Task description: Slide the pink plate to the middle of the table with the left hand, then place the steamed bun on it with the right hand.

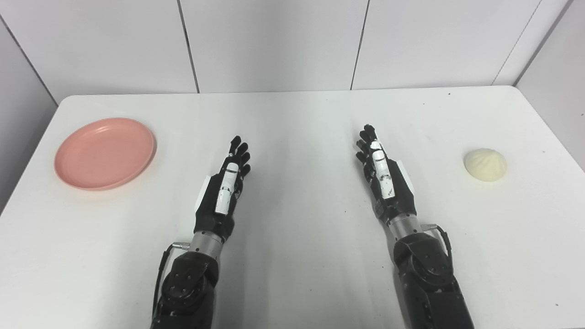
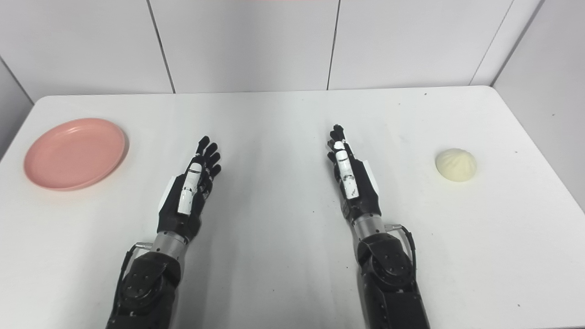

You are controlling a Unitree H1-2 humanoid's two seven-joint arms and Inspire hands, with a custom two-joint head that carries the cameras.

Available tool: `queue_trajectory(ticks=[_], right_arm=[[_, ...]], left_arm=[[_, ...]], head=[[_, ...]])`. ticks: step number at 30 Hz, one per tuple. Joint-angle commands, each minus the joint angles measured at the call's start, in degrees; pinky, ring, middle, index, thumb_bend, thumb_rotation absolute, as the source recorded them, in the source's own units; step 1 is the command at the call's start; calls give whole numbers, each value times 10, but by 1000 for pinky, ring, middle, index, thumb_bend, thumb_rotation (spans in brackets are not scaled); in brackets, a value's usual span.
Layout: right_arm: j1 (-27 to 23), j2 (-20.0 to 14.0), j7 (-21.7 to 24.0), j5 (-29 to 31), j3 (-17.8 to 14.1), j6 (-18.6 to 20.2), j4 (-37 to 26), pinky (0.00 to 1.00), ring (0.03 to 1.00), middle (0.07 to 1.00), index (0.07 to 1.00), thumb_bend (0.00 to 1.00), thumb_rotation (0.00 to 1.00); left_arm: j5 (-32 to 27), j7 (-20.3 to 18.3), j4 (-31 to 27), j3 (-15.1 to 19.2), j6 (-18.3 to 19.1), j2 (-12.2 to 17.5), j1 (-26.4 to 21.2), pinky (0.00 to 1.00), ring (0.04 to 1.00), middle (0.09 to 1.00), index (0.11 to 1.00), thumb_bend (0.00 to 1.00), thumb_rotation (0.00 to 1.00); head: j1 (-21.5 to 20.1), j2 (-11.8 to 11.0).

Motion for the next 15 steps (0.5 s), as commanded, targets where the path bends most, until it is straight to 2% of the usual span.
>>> queue_trajectory(ticks=[1, 12, 15], right_arm=[[26, 8, 3, 6, 5, 8, 22, 1000, 1000, 1000, 1000, 198, 1000], [26, 8, 5, 11, 4, 5, 23, 1000, 1000, 1000, 1000, 195, 1000], [25, 6, 6, 10, 3, 2, 27, 1000, 1000, 1000, 1000, 198, 1000]], left_arm=[[-4, -2, 27, 5, 10, 12, 33, 1000, 1000, 1000, 1000, 365, 1000], [-7, -3, 30, 6, 8, 11, 32, 1000, 1000, 1000, 1000, 364, 1000], [-6, -2, 29, 5, 8, 9, 33, 1000, 1000, 1000, 1000, 358, 1000]], head=[[1, -1], [2, -1], [24, -4]])
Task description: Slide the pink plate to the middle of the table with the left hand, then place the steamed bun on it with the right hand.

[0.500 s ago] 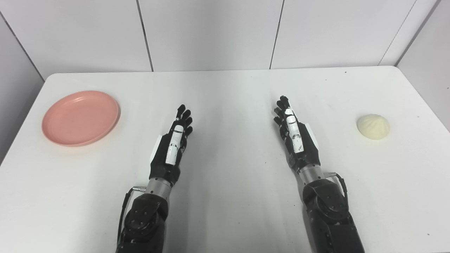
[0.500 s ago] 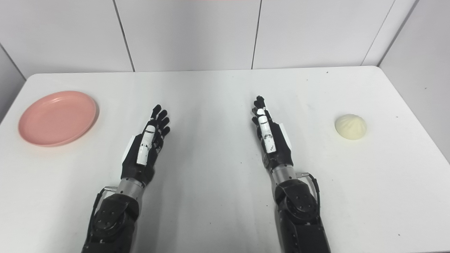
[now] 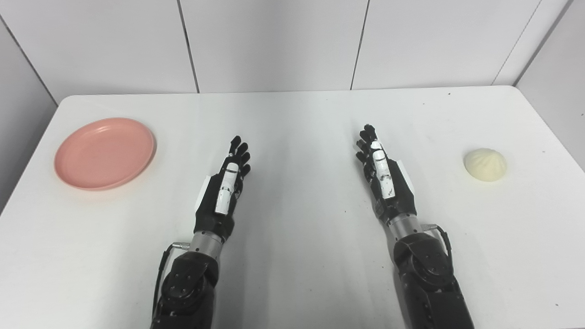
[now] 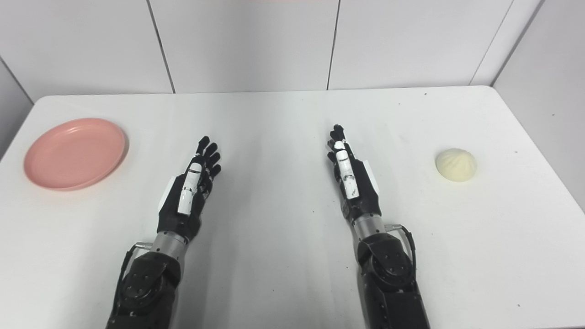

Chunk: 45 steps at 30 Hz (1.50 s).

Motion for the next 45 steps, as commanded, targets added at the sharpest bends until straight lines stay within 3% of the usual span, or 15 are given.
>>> queue_trajectory(ticks=[1, 3, 10, 15, 27, 42, 45], right_arm=[[25, 5, 6, 7, 3, 1, 29, 1000, 1000, 1000, 1000, 205, 1000], [27, 1, 6, 7, 3, 11, 20, 1000, 1000, 1000, 1000, 218, 1000], [22, -17, 23, 21, -4, -14, 43, 1000, 1000, 1000, 1000, 230, 1000], [23, -24, 28, 35, -9, -1, 36, 1000, 1000, 1000, 1000, 212, 1000], [27, -28, 31, 41, -9, -1, 29, 1000, 1000, 1000, 1000, 171, 1000], [28, -30, 32, 46, -8, 4, 24, 1000, 1000, 1000, 1000, 188, 1000], [28, -30, 30, 45, -7, 3, 25, 1000, 1000, 1000, 1000, 187, 1000]], left_arm=[[-6, -2, 31, 5, 6, 8, 32, 1000, 1000, 1000, 1000, 359, 1000], [-3, 1, 38, 3, 1, 4, 30, 1000, 1000, 1000, 1000, 359, 1000], [12, 16, 59, -4, -1, -13, 20, 1000, 1000, 1000, 1000, 350, 1000], [22, 24, 85, -7, -22, -23, 11, 1000, 1000, 1000, 1000, 315, 1000], [31, 31, 103, -9, -35, -29, 6, 1000, 1000, 1000, 1000, 308, 1000], [41, 34, 93, -11, -50, -24, -4, 993, 1000, 1000, 1000, 293, 1000], [41, 35, 77, -8, -43, -23, -10, 989, 1000, 1000, 1000, 358, 1000]], head=[[0, -1], [23, -8], [78, -25], [114, -37], [119, -37], [131, -35], [134, -36]])
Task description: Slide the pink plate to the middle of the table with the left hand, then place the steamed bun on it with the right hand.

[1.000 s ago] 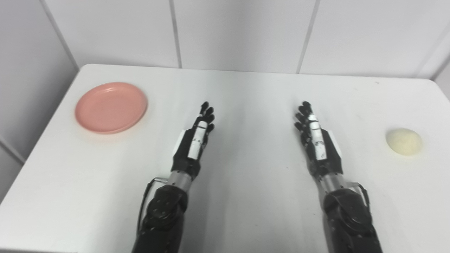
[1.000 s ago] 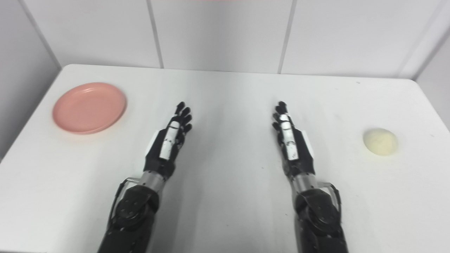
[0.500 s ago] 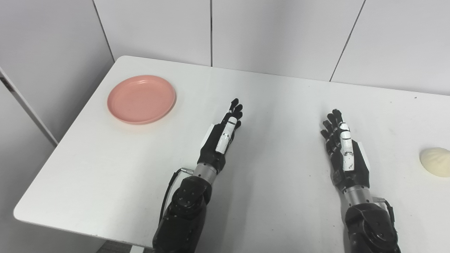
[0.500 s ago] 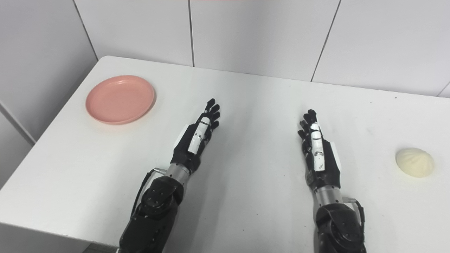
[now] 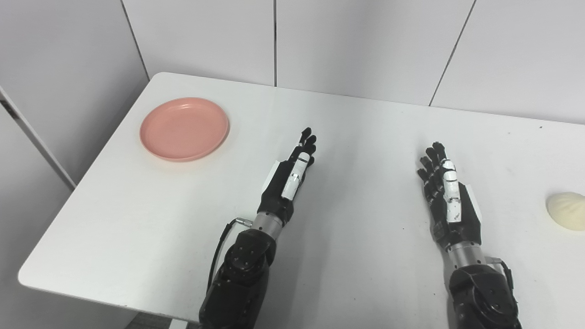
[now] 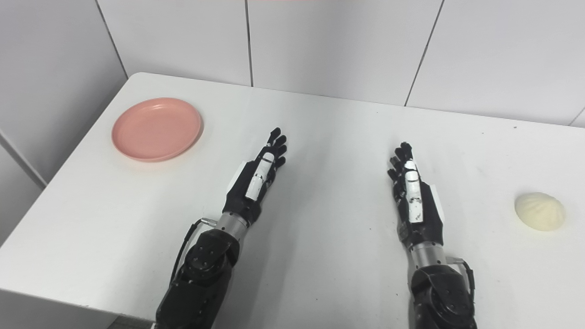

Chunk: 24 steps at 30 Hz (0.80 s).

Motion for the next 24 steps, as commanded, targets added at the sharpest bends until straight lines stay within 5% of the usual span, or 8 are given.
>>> queue_trajectory(ticks=[1, 24], right_arm=[[25, -5, 7, 2, -3, 1, 24, 1000, 1000, 1000, 1000, 181, 1000], [10, -20, 23, 20, -13, -12, 62, 1000, 1000, 1000, 1000, 173, 1000]], left_arm=[[0, 3, 24, 0, -9, 2, 22, 995, 1000, 1000, 1000, 362, 1000], [-11, 28, -164, 29, 30, 2, -45, 1000, 998, 999, 1000, 477, 1000]], head=[[1, 0], [25, -14]])
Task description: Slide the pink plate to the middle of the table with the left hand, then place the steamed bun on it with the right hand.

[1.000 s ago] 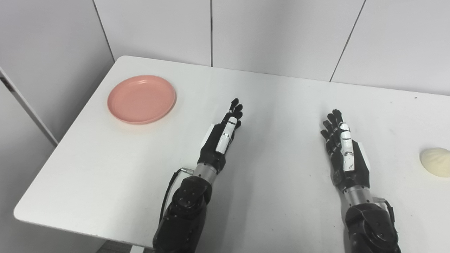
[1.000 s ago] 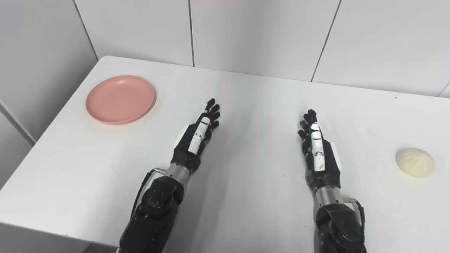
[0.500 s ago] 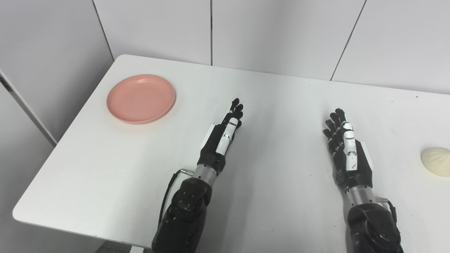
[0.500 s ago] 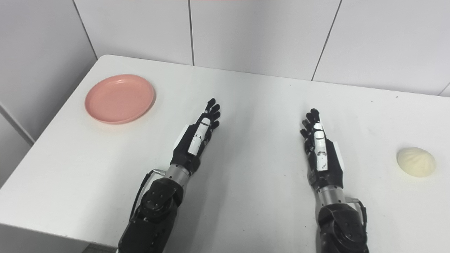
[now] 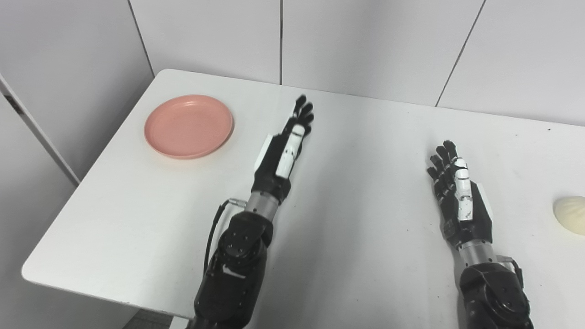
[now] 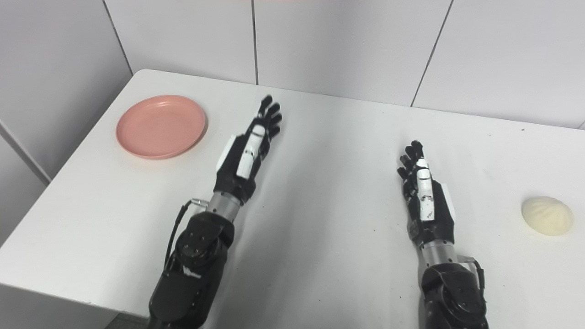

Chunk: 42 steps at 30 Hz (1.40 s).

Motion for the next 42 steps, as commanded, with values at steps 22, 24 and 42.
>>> queue_trajectory(ticks=[22, 24, 42], right_arm=[[40, -12, 14, 8, -8, -2, 14, 1000, 1000, 1000, 1000, 145, 1000], [41, -14, 16, 9, -8, 3, 11, 1000, 1000, 1000, 1000, 152, 1000], [47, -13, 11, 7, -8, 0, -2, 1000, 1000, 1000, 1000, 157, 1000]], left_arm=[[-29, 87, -137, 150, 14, 55, -74, 994, 989, 999, 1000, 439, 1000], [-33, 94, -142, 162, 20, 62, -77, 999, 994, 1000, 1000, 443, 1000], [-132, 107, -90, 269, -3, 155, -84, 1000, 1000, 1000, 1000, 447, 1000]], head=[[16, 9], [19, 10], [11, 18]])
